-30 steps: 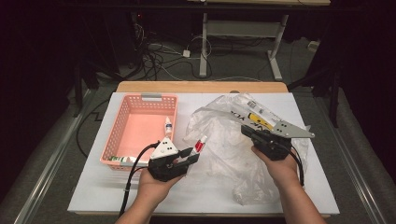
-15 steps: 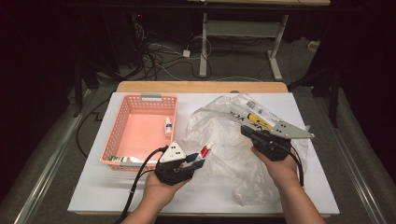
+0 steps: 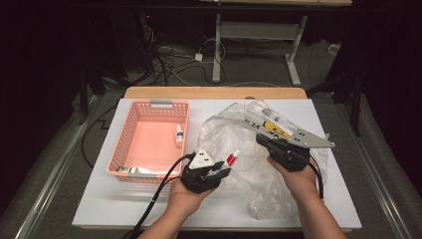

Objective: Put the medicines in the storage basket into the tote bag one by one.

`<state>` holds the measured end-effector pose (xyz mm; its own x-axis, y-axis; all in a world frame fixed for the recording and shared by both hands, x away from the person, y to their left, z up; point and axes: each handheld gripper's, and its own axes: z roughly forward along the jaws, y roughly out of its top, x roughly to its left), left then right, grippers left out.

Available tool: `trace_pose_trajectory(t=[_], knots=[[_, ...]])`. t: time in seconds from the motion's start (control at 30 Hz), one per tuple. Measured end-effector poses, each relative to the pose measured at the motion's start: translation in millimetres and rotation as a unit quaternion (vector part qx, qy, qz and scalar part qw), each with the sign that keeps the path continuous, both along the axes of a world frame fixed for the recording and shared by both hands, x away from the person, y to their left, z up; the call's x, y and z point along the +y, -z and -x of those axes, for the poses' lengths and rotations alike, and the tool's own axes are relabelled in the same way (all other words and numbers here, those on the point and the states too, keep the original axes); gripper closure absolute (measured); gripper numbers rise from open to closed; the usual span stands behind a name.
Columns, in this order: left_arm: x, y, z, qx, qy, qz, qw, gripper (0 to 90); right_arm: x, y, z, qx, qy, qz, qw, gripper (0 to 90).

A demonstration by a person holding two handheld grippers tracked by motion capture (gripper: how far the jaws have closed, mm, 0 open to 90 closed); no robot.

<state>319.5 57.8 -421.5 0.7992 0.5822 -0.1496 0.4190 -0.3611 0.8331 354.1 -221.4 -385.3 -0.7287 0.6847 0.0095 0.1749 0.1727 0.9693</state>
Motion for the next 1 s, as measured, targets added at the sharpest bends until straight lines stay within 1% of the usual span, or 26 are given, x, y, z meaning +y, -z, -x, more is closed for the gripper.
trace_pose_trajectory(t=[0.27, 0.5, 0.57, 0.77, 1.0], knots=[[-15.6, 1.0, -12.7, -0.003, 0.000, -0.008, 1.0000, 66.6, -1.3, -0.8, -0.4, -0.002, 0.001, -0.002, 1.0000, 90.0], [-24.2, 5.1, -26.0, 0.001, -0.007, -0.018, 0.9998, 66.7, -2.0, -1.7, -0.5, -0.002, 0.001, -0.004, 1.0000, 90.0], [-26.2, 5.4, -29.1, 0.002, -0.009, -0.017, 0.9998, 66.6, -2.5, -1.9, -0.5, -0.002, 0.000, -0.004, 1.0000, 90.0], [-36.1, 4.5, -36.0, -0.004, -0.010, -0.021, 0.9997, 66.6, -2.3, -2.0, -0.9, -0.002, 0.000, -0.006, 1.0000, 90.0], [-46.3, 7.7, -45.4, -0.005, -0.015, -0.028, 0.9995, 66.6, -2.4, -2.1, -1.3, -0.002, 0.000, -0.007, 1.0000, 90.0]])
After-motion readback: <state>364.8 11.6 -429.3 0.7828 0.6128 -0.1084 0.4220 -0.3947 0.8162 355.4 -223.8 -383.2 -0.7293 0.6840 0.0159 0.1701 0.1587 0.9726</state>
